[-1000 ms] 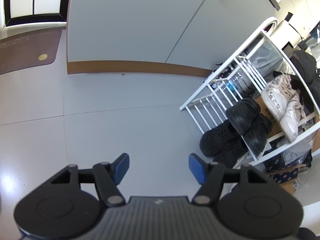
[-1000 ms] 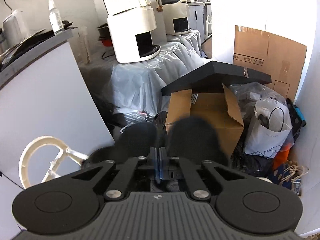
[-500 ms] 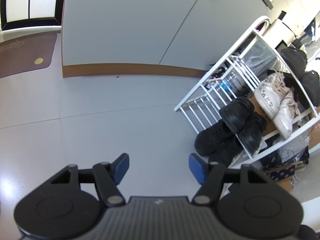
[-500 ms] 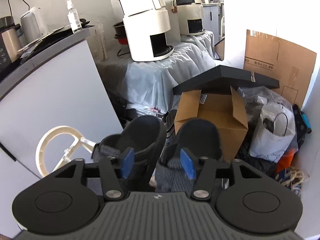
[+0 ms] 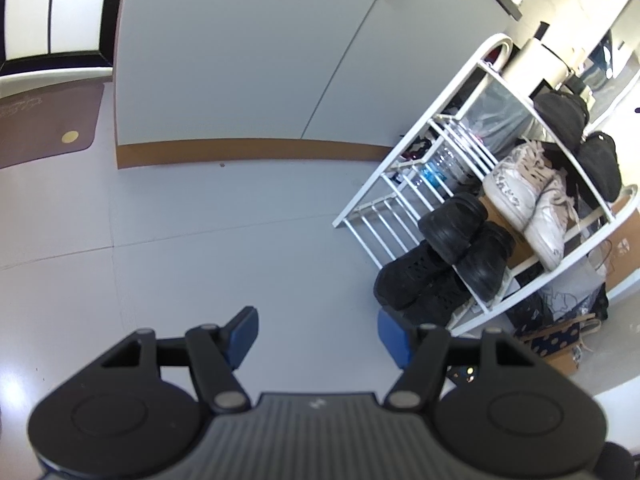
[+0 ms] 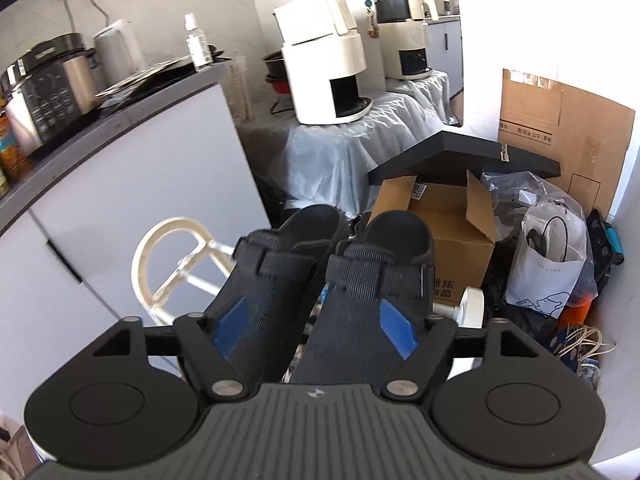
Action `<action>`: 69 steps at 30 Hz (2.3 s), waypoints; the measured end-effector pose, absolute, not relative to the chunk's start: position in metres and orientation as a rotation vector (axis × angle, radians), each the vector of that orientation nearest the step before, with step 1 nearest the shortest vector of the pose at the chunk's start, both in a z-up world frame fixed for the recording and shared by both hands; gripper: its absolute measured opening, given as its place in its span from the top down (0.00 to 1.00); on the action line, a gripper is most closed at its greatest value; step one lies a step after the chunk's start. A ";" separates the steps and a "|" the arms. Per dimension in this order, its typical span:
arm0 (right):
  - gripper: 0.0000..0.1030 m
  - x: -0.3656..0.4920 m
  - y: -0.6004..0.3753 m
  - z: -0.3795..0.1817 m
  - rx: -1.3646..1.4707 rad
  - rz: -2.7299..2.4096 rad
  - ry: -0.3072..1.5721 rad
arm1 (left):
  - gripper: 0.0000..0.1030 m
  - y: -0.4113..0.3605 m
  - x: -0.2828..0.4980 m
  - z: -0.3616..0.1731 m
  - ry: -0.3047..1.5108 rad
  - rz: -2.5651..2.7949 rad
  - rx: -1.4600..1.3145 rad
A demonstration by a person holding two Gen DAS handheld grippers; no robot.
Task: Organize scattered shoes
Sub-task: 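Place the black clogs with the right tool onto the rack's highest shelf, then open the right tool and withdraw it from the rack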
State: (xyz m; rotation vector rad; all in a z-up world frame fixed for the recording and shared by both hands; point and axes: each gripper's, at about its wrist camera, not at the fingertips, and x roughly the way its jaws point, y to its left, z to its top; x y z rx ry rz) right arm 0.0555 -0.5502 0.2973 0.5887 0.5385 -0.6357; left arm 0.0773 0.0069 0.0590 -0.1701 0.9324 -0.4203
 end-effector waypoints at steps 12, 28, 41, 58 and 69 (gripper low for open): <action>0.04 0.022 -0.496 0.288 0.572 -0.582 0.533 | 0.29 -0.008 0.052 0.069 0.904 -0.439 -0.149; 0.02 -0.039 -0.415 0.217 0.484 -0.552 0.426 | 0.18 -0.012 0.024 0.067 0.863 -0.389 -0.128; 0.00 -0.060 -0.368 0.147 0.444 -0.462 0.393 | 0.05 -0.022 0.002 0.078 0.782 -0.385 -0.147; 0.00 -0.052 -0.316 0.089 0.425 -0.348 0.429 | 0.00 -0.045 -0.001 0.070 0.750 -0.364 -0.053; 0.00 -0.049 -0.281 0.082 0.319 -0.244 0.478 | 0.00 -0.045 -0.010 0.085 0.676 -0.313 -0.042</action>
